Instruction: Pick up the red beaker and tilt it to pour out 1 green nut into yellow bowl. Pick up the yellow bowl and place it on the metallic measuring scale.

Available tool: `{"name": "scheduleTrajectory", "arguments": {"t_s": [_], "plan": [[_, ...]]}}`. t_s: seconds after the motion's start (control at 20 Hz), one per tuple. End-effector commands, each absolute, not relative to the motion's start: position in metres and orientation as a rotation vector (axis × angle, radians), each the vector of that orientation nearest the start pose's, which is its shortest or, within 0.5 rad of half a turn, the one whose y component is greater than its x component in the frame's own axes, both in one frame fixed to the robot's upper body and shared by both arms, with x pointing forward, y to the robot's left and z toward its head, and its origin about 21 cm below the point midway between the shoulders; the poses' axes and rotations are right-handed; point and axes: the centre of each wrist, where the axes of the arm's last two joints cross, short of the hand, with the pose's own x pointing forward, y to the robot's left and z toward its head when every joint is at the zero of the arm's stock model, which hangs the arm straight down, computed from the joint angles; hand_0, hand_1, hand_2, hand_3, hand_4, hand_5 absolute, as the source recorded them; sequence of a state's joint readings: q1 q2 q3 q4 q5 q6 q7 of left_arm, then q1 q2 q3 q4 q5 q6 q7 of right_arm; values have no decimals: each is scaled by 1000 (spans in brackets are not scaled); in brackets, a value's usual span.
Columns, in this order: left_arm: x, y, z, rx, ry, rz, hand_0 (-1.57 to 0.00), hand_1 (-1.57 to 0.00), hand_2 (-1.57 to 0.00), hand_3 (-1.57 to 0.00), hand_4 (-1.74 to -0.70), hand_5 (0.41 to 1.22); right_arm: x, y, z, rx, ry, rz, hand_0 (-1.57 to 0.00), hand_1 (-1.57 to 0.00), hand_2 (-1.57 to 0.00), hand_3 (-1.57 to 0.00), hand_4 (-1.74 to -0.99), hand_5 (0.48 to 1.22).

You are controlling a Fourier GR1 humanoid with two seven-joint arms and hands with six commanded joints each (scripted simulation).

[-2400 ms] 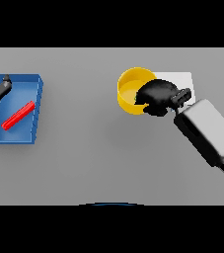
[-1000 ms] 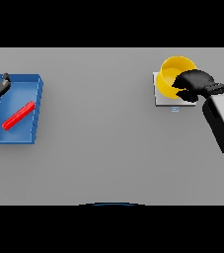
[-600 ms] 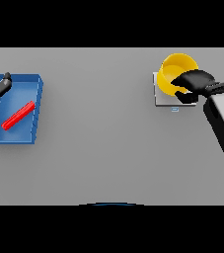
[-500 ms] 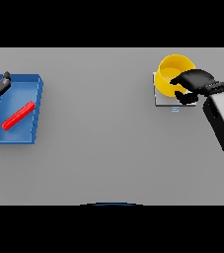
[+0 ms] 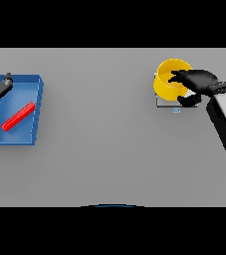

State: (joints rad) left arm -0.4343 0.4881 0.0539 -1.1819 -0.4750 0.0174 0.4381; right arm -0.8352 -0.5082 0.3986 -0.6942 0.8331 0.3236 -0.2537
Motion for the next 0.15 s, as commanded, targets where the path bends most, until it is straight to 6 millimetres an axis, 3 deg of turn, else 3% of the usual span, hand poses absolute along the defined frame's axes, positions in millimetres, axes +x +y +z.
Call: {"name": "scheduleTrajectory", "arguments": {"t_s": [0.0,0.1], "plan": [[352,342,84,889,-1101,-453,1,1,1,1,-721,665,426,-276,82,-641,-1068,1663,-34,-30,-40,-192,-1500,763],[351,341,87,886,-1099,-454,1,1,1,1,-726,665,423,-276,75,-623,-1052,1659,-21,-19,-25,-146,-1478,738]]}}
